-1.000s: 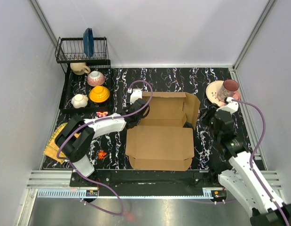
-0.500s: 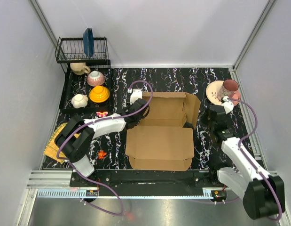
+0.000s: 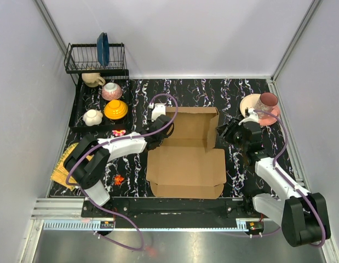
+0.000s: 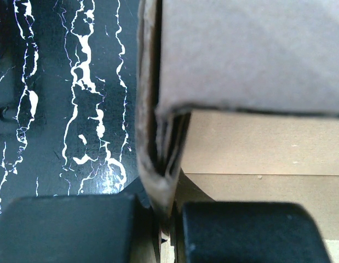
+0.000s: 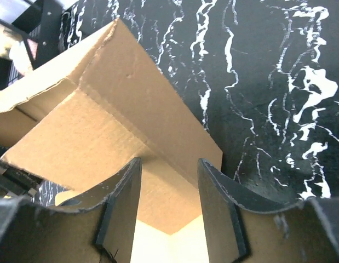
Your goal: Fold the paper box
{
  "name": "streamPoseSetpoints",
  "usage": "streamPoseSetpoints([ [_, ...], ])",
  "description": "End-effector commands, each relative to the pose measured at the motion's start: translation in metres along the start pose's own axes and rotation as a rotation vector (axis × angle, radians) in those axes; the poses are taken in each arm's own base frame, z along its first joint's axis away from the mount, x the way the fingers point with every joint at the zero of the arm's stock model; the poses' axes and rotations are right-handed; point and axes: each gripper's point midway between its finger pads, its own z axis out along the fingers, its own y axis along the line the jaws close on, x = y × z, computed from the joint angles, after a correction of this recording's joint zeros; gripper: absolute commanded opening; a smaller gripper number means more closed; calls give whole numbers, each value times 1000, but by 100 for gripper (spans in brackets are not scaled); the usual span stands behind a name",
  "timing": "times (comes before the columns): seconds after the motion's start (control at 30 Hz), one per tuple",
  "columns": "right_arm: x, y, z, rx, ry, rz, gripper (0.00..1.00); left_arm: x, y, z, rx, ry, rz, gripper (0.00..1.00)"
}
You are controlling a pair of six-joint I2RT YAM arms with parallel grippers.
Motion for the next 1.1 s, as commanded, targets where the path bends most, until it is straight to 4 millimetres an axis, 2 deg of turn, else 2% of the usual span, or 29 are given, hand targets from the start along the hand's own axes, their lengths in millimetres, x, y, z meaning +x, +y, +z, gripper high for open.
streamPoseSetpoints([
  [0.0,0,23,6,-130,21,-35,52,22,8,-3,0,84,60,0],
  [0.23,-2,42,10,-226,38,-47,59,24,7,-3,1,88,69,0],
  [0.37,1,41,19,-213,59,-62,61,23,6,-3,7,87,75,0],
  [0.5,3,30,32,-133,67,-109,62,19,2,-7,22,83,80,0],
  [0.53,-3,29,35,-110,43,-121,62,19,1,-8,28,84,82,0],
  [0.7,-5,27,51,-72,20,-171,63,16,-3,-13,55,83,81,0],
  [0.77,-11,26,55,-43,-12,-203,63,18,-5,-15,65,87,83,0],
  [0.87,-17,30,63,-9,-42,-259,58,17,-8,-18,80,86,84,0],
  [0.93,-17,29,67,19,-46,-290,48,15,-10,-21,90,85,83,0],
  [0.97,-14,26,68,39,-39,-301,37,14,-12,-22,97,86,81,0],
  [1.07,-12,18,68,106,-48,-337,26,8,-16,-26,115,80,78,0],
])
